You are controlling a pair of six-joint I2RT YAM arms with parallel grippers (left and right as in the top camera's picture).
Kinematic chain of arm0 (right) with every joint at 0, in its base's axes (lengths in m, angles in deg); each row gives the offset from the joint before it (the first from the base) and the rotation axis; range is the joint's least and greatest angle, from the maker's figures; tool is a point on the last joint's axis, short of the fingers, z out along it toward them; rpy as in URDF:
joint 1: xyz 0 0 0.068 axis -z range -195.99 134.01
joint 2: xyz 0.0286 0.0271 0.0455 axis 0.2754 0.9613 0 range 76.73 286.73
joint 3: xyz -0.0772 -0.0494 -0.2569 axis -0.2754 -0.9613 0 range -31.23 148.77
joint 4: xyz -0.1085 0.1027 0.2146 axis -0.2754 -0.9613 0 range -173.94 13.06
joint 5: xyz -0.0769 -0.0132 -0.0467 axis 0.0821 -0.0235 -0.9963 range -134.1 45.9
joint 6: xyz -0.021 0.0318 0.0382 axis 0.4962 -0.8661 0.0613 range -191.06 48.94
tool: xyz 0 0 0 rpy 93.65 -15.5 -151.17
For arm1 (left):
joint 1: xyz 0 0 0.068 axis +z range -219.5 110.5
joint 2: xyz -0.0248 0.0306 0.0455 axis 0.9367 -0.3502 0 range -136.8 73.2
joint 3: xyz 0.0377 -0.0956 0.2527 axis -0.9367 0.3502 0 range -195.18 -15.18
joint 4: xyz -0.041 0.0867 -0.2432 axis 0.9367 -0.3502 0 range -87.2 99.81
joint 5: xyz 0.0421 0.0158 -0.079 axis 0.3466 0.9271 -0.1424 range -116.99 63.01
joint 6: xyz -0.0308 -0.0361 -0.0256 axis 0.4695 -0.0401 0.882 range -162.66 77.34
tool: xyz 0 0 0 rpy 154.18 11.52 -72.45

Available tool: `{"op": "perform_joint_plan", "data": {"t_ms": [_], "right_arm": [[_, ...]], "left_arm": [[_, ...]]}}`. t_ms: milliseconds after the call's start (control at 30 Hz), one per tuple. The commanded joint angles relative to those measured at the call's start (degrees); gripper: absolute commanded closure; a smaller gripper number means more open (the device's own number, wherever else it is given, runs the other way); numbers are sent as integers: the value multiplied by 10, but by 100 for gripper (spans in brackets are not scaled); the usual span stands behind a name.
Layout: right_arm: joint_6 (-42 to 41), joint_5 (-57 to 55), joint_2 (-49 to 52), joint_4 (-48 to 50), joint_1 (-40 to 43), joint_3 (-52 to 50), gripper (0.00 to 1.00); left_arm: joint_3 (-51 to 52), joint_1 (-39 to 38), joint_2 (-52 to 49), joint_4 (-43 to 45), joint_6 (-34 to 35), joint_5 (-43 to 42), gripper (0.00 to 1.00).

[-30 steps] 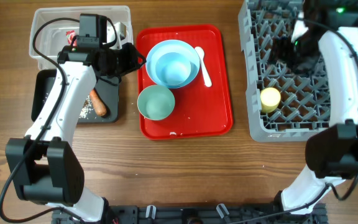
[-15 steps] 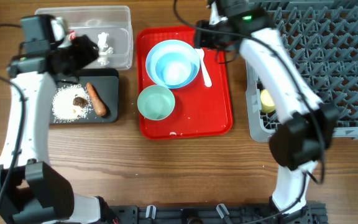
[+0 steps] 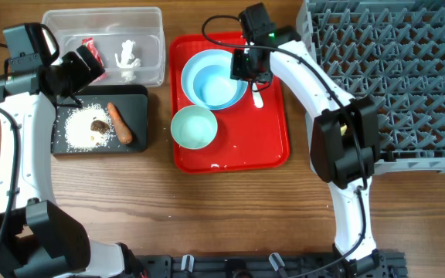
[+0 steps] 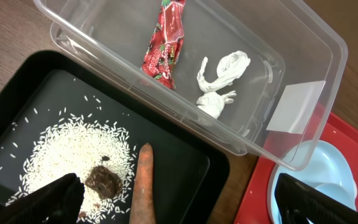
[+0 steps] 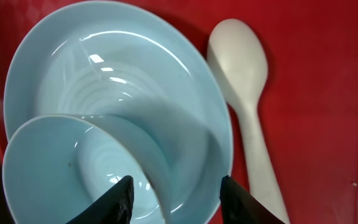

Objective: Sort waste into correct bins and load items into the dishwasher rack
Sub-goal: 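Reach the right gripper to the blue bowl on the red tray, then carry the light-blue bowl with the right gripper into the rack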

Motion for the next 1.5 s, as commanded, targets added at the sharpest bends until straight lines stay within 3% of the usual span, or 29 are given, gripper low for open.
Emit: {"op": "perform_joint_plan", "data": {"t_ms": [0, 233, 300, 500, 667, 767, 900, 1000, 1267, 1467], "right_arm": [[6, 5, 27, 8, -16, 0, 58], [6, 5, 49, 10, -18, 0, 78], [6, 5, 49, 9, -17, 0, 96], [6, 9, 10, -1, -11, 19, 96], [8, -29, -119, -14, 34, 27, 96], [8, -136, -184, -14, 83, 27, 96], [16, -405, -209, -9, 141, 27, 96], [92, -525, -187, 45, 159, 17, 96], [419, -690, -77, 240, 155, 17, 96], [475, -696, -29, 313, 155, 17, 96]], "left_arm": [[-3, 1, 5, 0, -3, 9, 0], [-3, 1, 5, 0, -3, 9, 0], [-3, 1, 5, 0, -3, 9, 0], [-3, 1, 5, 0, -3, 9, 0], [-3, 1, 5, 0, -3, 9, 0], [-3, 1, 5, 0, -3, 9, 0], [-3, 1, 5, 0, -3, 9, 0], [-3, 1, 5, 0, -3, 9, 0], [-3, 1, 5, 0, -3, 9, 0], [-3, 1, 5, 0, -3, 9, 0]]}}
